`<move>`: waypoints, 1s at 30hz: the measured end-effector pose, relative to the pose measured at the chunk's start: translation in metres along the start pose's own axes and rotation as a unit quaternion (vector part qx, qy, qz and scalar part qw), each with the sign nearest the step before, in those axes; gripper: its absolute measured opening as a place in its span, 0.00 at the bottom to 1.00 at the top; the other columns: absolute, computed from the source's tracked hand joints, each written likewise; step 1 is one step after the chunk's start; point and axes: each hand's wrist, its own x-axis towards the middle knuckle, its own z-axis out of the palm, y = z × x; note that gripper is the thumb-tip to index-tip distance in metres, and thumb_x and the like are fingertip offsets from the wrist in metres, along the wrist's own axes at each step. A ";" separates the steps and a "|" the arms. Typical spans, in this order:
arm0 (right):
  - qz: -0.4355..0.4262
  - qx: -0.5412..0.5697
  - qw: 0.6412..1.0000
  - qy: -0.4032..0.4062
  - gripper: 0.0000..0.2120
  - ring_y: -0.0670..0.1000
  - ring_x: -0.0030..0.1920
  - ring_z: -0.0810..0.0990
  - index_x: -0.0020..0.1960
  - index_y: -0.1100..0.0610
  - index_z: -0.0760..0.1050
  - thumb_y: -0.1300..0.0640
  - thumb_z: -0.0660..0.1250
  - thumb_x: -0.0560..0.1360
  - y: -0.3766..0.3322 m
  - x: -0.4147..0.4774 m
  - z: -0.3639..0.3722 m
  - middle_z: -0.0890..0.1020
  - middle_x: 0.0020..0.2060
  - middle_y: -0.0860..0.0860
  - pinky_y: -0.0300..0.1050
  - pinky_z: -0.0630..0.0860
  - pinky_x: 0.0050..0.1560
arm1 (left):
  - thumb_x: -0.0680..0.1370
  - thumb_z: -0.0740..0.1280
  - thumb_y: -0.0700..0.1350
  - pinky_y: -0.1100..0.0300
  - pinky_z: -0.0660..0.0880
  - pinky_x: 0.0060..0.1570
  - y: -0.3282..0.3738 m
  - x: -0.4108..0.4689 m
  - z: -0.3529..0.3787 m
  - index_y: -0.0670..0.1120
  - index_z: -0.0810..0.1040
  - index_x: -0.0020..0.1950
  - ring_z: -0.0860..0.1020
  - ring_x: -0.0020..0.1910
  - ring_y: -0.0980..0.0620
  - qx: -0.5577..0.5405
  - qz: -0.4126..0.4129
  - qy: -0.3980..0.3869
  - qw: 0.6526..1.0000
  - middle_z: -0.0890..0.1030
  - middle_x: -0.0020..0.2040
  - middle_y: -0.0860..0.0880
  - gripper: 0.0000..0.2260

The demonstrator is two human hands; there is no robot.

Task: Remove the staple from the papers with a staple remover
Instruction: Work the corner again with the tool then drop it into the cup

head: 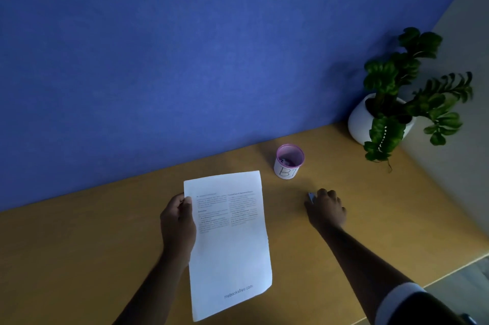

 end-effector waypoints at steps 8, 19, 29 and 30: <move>-0.003 -0.046 0.999 -0.029 0.16 0.60 0.64 0.80 0.68 0.56 0.76 0.52 0.66 0.83 0.005 0.017 0.013 0.80 0.63 0.57 0.59 0.79 0.63 | 0.88 0.64 0.39 0.55 0.74 0.40 0.014 -0.002 0.003 0.50 0.83 0.45 0.82 0.40 0.54 -0.010 -0.033 -0.019 0.999 0.88 0.44 0.49 0.14; -0.207 0.356 0.910 0.041 0.03 0.53 0.43 0.88 0.57 0.59 0.72 0.61 0.66 0.85 -0.055 -0.050 -0.065 0.87 0.43 0.58 0.51 0.84 0.49 | 0.86 0.64 0.45 0.62 0.72 0.36 0.034 -0.014 -0.012 0.45 0.84 0.48 0.79 0.35 0.64 0.007 0.014 -0.090 0.996 0.87 0.41 0.51 0.12; -0.151 0.762 0.568 -0.272 0.20 0.65 0.58 0.88 0.71 0.71 0.69 0.59 0.64 0.84 -0.099 -0.106 -0.142 0.85 0.55 0.63 0.52 0.86 0.59 | 0.87 0.63 0.43 0.66 0.74 0.38 0.064 -0.042 -0.027 0.47 0.86 0.51 0.82 0.39 0.58 0.045 0.090 -0.130 0.986 0.88 0.42 0.52 0.12; -0.155 0.762 0.562 -0.280 0.20 0.67 0.61 0.87 0.71 0.70 0.70 0.60 0.65 0.83 -0.100 -0.111 -0.144 0.85 0.56 0.64 0.52 0.86 0.59 | 0.87 0.63 0.43 0.64 0.74 0.39 0.067 -0.046 -0.029 0.47 0.86 0.51 0.82 0.39 0.58 0.050 0.093 -0.136 0.985 0.87 0.42 0.52 0.12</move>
